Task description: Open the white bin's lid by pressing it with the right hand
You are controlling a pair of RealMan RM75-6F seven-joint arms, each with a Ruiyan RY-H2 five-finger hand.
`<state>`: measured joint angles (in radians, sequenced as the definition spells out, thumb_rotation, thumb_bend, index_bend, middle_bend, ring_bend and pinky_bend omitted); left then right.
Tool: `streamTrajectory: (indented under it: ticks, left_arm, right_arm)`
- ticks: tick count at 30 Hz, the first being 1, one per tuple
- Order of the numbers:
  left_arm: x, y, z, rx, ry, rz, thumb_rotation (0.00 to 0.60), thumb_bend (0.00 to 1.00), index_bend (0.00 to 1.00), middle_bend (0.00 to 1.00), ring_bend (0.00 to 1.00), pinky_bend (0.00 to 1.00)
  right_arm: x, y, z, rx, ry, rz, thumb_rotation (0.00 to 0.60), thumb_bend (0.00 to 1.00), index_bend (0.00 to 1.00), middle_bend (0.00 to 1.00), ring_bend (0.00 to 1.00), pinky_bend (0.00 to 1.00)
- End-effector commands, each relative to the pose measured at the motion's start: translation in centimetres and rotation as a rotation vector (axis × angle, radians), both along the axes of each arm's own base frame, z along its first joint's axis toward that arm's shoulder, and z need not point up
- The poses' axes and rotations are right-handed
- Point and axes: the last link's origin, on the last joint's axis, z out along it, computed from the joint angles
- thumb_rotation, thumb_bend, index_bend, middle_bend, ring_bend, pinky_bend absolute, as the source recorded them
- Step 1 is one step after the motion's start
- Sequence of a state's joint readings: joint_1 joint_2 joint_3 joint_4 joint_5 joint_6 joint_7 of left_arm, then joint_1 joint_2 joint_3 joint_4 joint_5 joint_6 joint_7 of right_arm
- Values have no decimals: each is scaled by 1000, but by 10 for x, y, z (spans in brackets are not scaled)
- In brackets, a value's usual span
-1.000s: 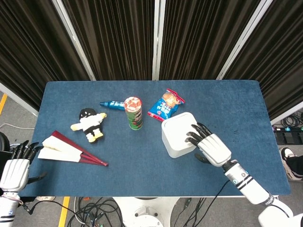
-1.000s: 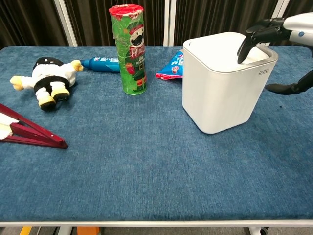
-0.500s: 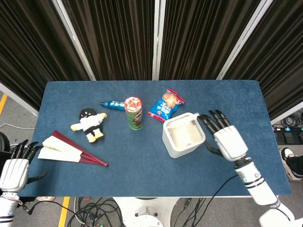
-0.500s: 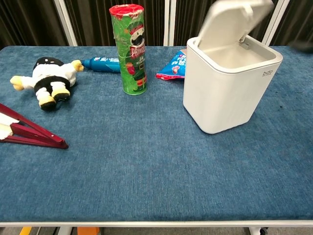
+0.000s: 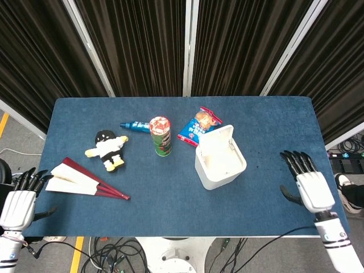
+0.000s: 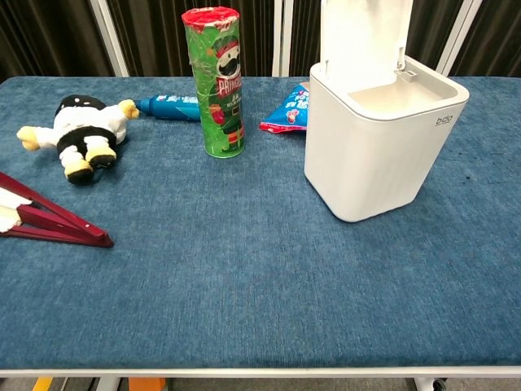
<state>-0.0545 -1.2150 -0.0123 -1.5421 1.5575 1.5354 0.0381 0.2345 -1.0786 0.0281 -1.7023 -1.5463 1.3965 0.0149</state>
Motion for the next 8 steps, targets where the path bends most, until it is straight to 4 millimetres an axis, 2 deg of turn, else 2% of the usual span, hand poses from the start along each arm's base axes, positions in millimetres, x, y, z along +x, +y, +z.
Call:
streamTrajectory:
  ticks: [1, 5, 8]
  left_arm:
    - [1, 2, -1, 10, 5, -8, 600, 0, 216, 134, 25, 97]
    - [3, 5, -2, 15, 6, -16, 600, 0, 216, 134, 24, 97]
    - [3, 7, -4, 15, 3, -16, 600, 0, 216, 134, 24, 96]
  right_arm:
    - [-14, 22, 1, -1, -22, -37, 600, 255, 0, 50, 0, 0]
    - [-20, 39, 5, -39, -34, -54, 600, 256, 0, 50, 0, 0]
    - [-20, 44, 5, -53, -41, -60, 600, 257, 0, 51, 0, 0]
